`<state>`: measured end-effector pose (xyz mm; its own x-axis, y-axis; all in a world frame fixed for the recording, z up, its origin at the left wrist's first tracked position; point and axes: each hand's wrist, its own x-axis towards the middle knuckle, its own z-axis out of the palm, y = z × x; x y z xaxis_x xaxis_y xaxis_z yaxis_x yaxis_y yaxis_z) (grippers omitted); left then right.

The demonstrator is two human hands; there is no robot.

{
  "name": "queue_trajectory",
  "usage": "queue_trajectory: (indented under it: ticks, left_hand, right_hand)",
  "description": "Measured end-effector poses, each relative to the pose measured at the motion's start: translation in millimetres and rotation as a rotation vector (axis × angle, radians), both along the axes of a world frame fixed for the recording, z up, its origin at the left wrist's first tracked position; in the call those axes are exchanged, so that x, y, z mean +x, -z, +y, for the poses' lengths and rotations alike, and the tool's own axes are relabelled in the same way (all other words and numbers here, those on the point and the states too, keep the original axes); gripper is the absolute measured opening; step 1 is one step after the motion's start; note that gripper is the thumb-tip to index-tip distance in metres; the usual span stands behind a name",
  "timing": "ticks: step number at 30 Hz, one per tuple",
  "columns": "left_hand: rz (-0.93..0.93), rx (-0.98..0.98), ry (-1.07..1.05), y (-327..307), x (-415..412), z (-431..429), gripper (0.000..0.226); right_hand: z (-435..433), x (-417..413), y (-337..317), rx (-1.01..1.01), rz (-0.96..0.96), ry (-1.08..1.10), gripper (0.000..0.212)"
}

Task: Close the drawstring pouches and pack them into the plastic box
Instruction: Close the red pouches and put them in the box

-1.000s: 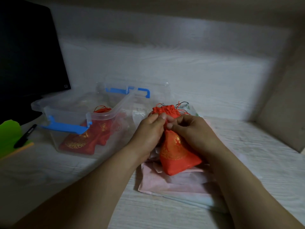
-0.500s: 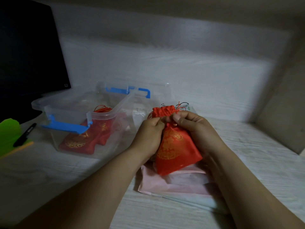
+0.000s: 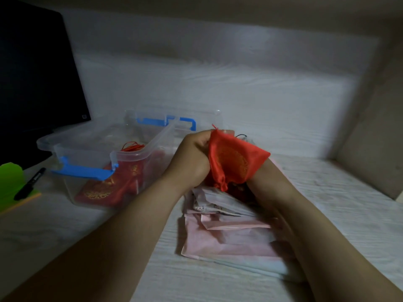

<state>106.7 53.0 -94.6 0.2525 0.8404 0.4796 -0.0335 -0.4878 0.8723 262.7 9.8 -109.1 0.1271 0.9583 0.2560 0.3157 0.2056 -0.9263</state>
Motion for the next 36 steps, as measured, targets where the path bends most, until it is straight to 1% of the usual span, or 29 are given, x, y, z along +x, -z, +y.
queue_trajectory:
  ticks: [2,4,6,10,12,14,17,19,21,23,25,27,29,31,34,36]
  left_hand:
    - [-0.004,0.007,0.102,-2.3,0.0,-3.5,0.017]
    - [0.053,0.017,0.143,-3.3,-3.4,-5.4,0.025]
    - [0.125,0.017,0.17,-4.8,-6.0,-6.8,0.031]
    - [0.221,0.042,0.185,-5.5,1.0,-8.5,0.026]
    - [0.186,-0.028,0.219,-3.5,6.3,-8.6,0.026]
    - [0.171,-0.081,0.249,-0.8,8.8,-8.8,0.03]
    - [0.192,-0.075,0.263,1.4,10.3,-11.0,0.035]
    - [0.151,-0.113,0.299,2.4,13.7,-12.5,0.037]
    - [0.131,-0.113,0.306,2.7,13.7,-13.7,0.039]
    - [0.159,-0.05,0.23,6.8,9.0,-9.0,0.045]
    - [0.255,0.028,0.095,15.1,0.1,-1.5,0.046]
    - [0.406,0.115,0.002,23.6,-7.5,1.3,0.039]
    - [0.511,0.208,-0.023,26.9,-11.7,-1.7,0.029]
    - [0.525,0.238,-0.01,25.1,-13.9,-4.8,0.022]
    - [0.476,0.187,0.055,22.3,-15.1,-6.5,0.015]
    - [0.476,0.154,0.054,22.7,-15.0,-7.0,0.009]
  right_hand:
    - [-2.2,-1.3,-1.3,0.046,0.074,-0.044,0.011]
    - [-1.8,1.9,-2.8,0.001,0.199,-0.162,0.004]
    - [-3.1,5.4,-7.1,-0.037,0.252,-0.195,0.008]
    - [-4.4,4.1,-7.4,-0.101,0.181,-0.284,0.017]
    - [-8.0,3.4,-6.4,-0.137,0.163,-0.348,0.022]
    - [-10.9,2.0,-7.3,-0.134,0.165,-0.377,0.02]
    - [-13.1,0.3,-7.8,-0.088,0.111,-0.36,0.016]
    - [-12.4,-0.5,-6.0,-0.065,0.041,-0.35,0.017]
    - [-11.4,-0.5,-5.6,-0.059,0.019,-0.327,0.019]
    - [-8.6,2.2,-5.2,-0.073,0.069,-0.286,0.021]
    - [-5.6,6.7,-4.5,-0.068,0.114,-0.227,0.023]
    - [-3.9,10.8,-2.4,-0.051,0.131,-0.182,0.023]
    - [-3.3,10.6,-1.6,-0.045,0.132,-0.163,0.023]
    - [-3.1,9.3,-1.3,-0.047,0.133,-0.148,0.02]
    - [-1.6,10.7,-0.5,-0.044,0.15,-0.129,0.014]
    - [-1.3,11.7,-0.2,-0.044,0.155,-0.128,0.011]
